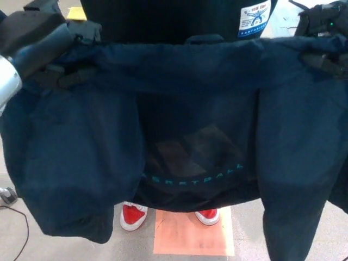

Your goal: A person hands a coat to the robot and the robot grabs it with both hands and holds it while the person wears the coat.

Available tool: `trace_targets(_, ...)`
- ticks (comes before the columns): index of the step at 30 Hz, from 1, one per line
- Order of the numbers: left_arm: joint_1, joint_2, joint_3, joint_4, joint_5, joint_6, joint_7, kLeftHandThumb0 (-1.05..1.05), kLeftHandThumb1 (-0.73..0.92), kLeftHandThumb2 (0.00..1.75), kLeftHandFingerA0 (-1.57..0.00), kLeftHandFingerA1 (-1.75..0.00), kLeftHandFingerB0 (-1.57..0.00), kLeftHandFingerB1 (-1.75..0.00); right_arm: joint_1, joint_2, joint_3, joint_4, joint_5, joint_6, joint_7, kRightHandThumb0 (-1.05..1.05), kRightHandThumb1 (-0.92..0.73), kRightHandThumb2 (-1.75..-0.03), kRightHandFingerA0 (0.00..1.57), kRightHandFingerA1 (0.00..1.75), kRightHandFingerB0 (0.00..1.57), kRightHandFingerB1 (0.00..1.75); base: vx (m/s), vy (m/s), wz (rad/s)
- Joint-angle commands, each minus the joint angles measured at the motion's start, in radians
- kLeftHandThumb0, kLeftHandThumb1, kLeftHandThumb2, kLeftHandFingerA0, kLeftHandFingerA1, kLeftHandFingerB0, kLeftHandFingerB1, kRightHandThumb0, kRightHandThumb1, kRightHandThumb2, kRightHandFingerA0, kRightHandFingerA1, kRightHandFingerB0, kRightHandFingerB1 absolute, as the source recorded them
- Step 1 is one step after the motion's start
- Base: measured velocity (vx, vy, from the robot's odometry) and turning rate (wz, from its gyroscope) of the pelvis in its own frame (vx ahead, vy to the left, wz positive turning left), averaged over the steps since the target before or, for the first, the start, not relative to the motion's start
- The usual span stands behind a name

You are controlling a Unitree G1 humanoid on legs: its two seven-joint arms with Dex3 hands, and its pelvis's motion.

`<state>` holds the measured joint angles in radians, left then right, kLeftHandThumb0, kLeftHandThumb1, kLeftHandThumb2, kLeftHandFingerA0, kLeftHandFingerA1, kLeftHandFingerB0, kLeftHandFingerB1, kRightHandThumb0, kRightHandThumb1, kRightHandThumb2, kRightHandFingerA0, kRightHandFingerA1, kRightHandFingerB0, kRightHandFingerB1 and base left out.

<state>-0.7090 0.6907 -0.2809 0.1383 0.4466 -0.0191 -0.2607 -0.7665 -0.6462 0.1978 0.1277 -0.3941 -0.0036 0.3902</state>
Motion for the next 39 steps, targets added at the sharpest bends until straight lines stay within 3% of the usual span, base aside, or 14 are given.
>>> trace_targets(1,-0.255,-0.026,0.074,0.305,0.232,-0.139,0.67,-0.35,0.85,0.66,-0.91,-1.75,-0.7,-1.68,-0.301,0.031,-0.094,0.272,-0.194,-0.054,-0.587,-0.42,-0.81,-0.7,0.86,1.71,0.78,1.46,0.0,0.0,0.0)
trace_targets(3,-0.291,-0.019,0.069,0.319,0.244,-0.13,0.676,-0.35,0.81,0.65,-0.93,-1.75,-0.75,-1.63,-0.337,0.015,-0.089,0.26,-0.212,-0.006,-0.553,-0.42,-0.88,-0.7,0.94,1.5,0.77,1.29,0.0,0.0,0.0)
trace_targets(5,-0.35,-0.011,0.058,0.361,0.263,-0.119,0.702,-0.35,0.79,0.64,-0.92,-1.74,-0.75,-1.6,-0.381,-0.001,-0.088,0.299,-0.22,-0.032,-0.586,-0.42,-0.88,-0.66,1.04,1.09,0.89,0.81,0.0,0.0,0.0)
trace_targets(7,-0.388,-0.004,0.047,0.4,0.278,-0.139,0.747,-0.3,0.76,0.63,-0.95,-1.71,-0.74,-1.58,-0.412,-0.005,-0.095,0.327,-0.212,-0.046,-0.603,-0.41,-0.86,-0.65,1.03,1.12,0.91,0.8,0.0,0.0,0.0)
trace_targets(9,-0.43,-0.006,0.046,0.436,0.276,-0.15,0.777,-0.35,0.81,0.64,-0.91,-1.75,-0.69,-1.63,-0.451,-0.012,-0.095,0.364,-0.21,-0.058,-0.625,-0.41,-0.84,-0.66,0.97,1.27,0.87,0.86,0.0,0.0,0.0)
trace_targets(10,-0.457,-0.001,0.041,0.451,0.285,-0.143,0.783,-0.38,0.78,0.67,-0.87,-1.73,-0.69,-1.53,-0.48,-0.017,-0.102,0.389,-0.195,-0.075,-0.624,-0.41,-0.83,-0.71,0.9,1.6,0.77,1.38,0.0,0.0,0.0)
trace_targets(14,-0.515,0.007,0.022,0.502,0.302,-0.152,0.832,-0.34,0.79,0.63,-0.89,-1.75,-0.67,-1.62,-0.533,-0.038,-0.093,0.44,-0.201,-0.116,-0.646,-0.4,-0.85,-0.71,0.92,1.58,0.79,1.4,0.0,0.0,0.0)
trace_targets(15,-0.548,0.011,0.024,0.513,0.295,-0.144,0.81,-0.35,0.81,0.67,-0.87,-1.72,-0.74,-1.46,-0.576,-0.041,-0.089,0.474,-0.2,-0.133,-0.661,-0.42,-0.84,-0.71,0.89,1.75,0.75,1.54,0.0,0.0,0.0)
trace_targets(27,-0.837,0.025,-0.027,0.725,0.293,-0.181,0.832,-0.39,0.83,0.7,-0.84,-1.72,-0.74,-1.54,-0.88,-0.094,-0.032,0.674,-0.226,-0.209,-0.67,-0.39,-0.84,-0.66,0.92,1.75,0.73,1.6,0.0,0.0,0.0)
trace_targets(29,-0.891,0.026,-0.045,0.772,0.298,-0.19,0.849,-0.39,0.83,0.65,-0.88,-1.74,-0.72,-1.6,-0.933,-0.092,-0.021,0.713,-0.225,-0.201,-0.66,-0.41,-0.85,-0.66,0.91,1.75,0.73,1.52,0.0,0.0,0.0)
trace_targets(30,-0.937,0.025,-0.057,0.801,0.308,-0.181,0.866,-0.4,0.84,0.65,-0.87,-1.75,-0.69,-1.63,-0.986,-0.097,-0.003,0.739,-0.241,-0.189,-0.654,-0.4,-0.82,-0.69,0.87,1.61,0.82,1.11,0.0,0.0,0.0)
trace_targets(31,-0.959,0.024,-0.064,0.816,0.311,-0.178,0.876,-0.4,0.84,0.65,-0.87,-1.75,-0.69,-1.63,-1.011,-0.098,0.006,0.754,-0.247,-0.185,-0.652,-0.4,-0.82,-0.69,0.87,1.61,0.82,1.11,0.0,0.0,0.0)
trace_targets(35,-1.078,0.038,-0.094,0.884,0.318,-0.183,0.839,-0.41,0.86,0.66,-0.88,-1.75,-0.67,-1.66,-1.139,-0.096,0.029,0.847,-0.248,-0.2,-0.66,-0.38,-0.83,-0.65,0.9,1.75,0.65,1.61,0.0,0.0,0.0)
trace_targets(39,-1.192,0.05,-0.133,0.96,0.337,-0.187,0.854,-0.39,0.79,0.64,-0.92,-1.75,-0.69,-1.64,-1.252,-0.098,0.055,0.94,-0.247,-0.2,-0.651,-0.39,-0.83,-0.65,0.9,1.75,0.69,1.62,0.0,0.0,0.0)
